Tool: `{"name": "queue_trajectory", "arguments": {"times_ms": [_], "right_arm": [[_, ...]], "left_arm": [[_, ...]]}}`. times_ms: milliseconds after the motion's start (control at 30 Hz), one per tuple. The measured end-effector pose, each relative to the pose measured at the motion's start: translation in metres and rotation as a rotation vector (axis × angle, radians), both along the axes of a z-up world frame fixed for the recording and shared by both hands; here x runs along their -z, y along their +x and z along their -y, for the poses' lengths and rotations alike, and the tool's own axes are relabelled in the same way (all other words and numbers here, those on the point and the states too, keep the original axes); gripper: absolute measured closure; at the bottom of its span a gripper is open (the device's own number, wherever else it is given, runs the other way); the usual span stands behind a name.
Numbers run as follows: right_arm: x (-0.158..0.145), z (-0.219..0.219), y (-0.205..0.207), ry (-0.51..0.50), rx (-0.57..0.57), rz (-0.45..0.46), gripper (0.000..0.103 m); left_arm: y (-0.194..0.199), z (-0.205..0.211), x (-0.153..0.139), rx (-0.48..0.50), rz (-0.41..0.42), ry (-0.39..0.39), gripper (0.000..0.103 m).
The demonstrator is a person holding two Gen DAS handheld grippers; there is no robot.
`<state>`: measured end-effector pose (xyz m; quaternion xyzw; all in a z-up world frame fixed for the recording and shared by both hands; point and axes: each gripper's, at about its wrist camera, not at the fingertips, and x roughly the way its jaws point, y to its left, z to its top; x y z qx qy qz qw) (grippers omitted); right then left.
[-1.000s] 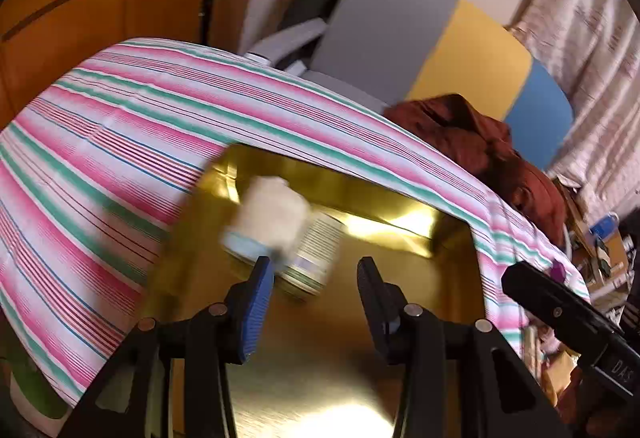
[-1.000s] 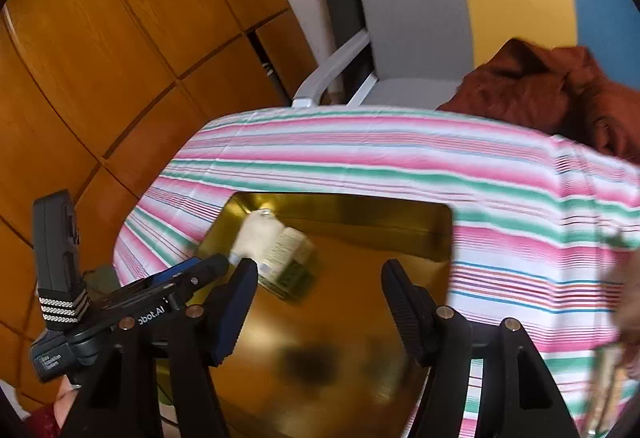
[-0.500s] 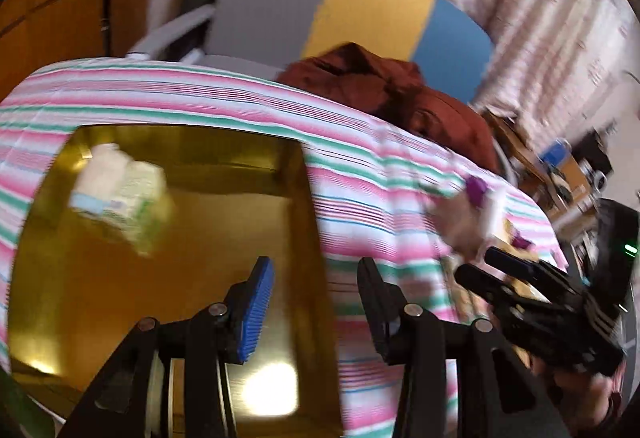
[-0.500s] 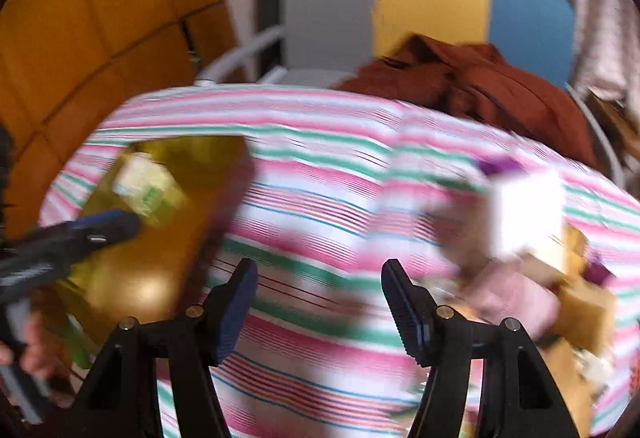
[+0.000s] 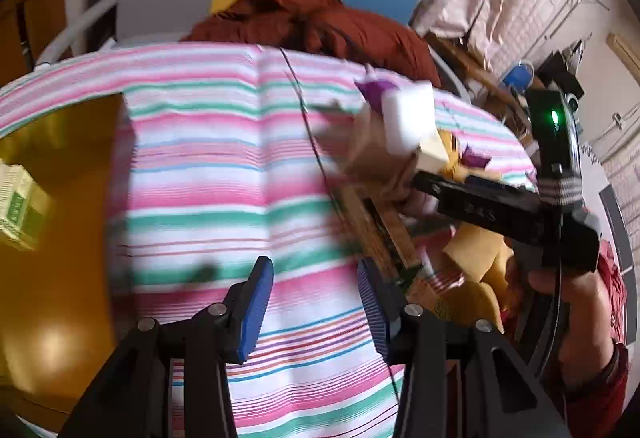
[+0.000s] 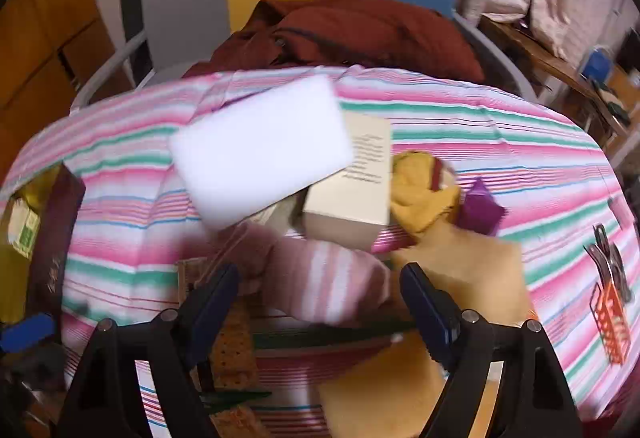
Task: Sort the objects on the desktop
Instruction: 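Grasp the cracker packet with the left tool while the right tool grasps the pink sock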
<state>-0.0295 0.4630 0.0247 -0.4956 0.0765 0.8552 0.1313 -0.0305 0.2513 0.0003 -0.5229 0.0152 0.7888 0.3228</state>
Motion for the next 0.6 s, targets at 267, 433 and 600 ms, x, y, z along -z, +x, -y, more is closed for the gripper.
{"name": "queue_trajectory", "arguments": {"times_ms": [267, 433, 600], "right_arm": [[0.028, -0.005, -0.013, -0.025, -0.011, 0.104, 0.053], [0.023, -0.017, -0.007, -0.106, 0.029, 0.069, 0.060], [0.020, -0.030, -0.002, -0.186, 0.075, 0.035, 0.060]], "left_arm": [[0.000, -0.041, 0.029, 0.052, 0.072, -0.019, 0.059], [0.001, -0.061, 0.038, 0.078, 0.100, -0.027, 0.059], [-0.003, -0.080, 0.045, 0.062, 0.101, -0.038, 0.051]]}}
